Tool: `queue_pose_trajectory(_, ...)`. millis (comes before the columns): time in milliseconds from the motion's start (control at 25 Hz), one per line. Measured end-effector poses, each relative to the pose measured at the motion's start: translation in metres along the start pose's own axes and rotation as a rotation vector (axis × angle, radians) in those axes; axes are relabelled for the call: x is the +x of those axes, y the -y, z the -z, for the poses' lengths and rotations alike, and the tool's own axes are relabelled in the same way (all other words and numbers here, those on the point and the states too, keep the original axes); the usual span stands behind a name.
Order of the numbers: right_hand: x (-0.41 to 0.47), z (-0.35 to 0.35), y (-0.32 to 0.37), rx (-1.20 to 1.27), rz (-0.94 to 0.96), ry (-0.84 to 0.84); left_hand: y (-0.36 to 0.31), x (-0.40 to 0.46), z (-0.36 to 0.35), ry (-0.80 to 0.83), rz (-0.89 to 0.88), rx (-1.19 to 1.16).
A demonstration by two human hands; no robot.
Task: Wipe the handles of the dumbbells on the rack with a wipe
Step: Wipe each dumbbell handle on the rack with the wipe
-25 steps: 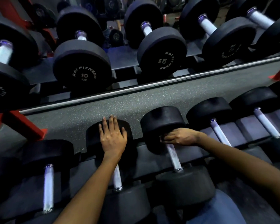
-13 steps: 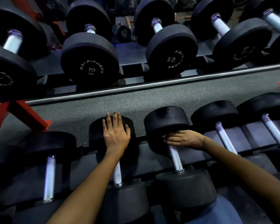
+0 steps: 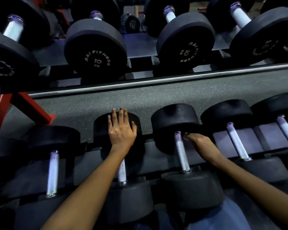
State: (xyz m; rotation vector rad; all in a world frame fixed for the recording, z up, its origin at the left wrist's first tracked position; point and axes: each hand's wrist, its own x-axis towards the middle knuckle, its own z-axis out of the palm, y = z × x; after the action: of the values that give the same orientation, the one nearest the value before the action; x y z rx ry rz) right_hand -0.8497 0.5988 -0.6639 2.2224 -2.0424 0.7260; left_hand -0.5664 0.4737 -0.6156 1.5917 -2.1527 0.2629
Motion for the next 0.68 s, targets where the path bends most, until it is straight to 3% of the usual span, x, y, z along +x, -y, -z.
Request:
queue_pose_trajectory(80, 0.004, -0.01, 0.003, 0.448, -0.692, -0.034, 0.001, 0.0, -0.002, -0.015, 0.002, -0.003)
queue_pose_trajectory(120, 0.012, -0.016, 0.005, 0.746, -0.945, 0.0, 0.0, 0.0, -0.002, -0.015, 0.002, 0.0)
queue_pose_trajectory(240, 0.042, -0.03, 0.026, 1.501, -1.328, 0.083, 0.001, 0.0, -0.004, -0.012, 0.0, -0.002)
queue_pose_trajectory(360, 0.051, -0.021, 0.033, 1.524, -1.36, 0.095, 0.001, 0.0, -0.005, -0.013, 0.0, -0.008)
queue_pose_trajectory(520, 0.048, 0.001, 0.026, 1.269, -1.271, 0.193, 0.0, 0.001, -0.005, -0.005, 0.019, -0.022)
queue_pose_trajectory(680, 0.049, -0.018, 0.044, 1.421, -1.345, 0.306, -0.009, 0.001, 0.003, 0.019, 0.147, -0.09)
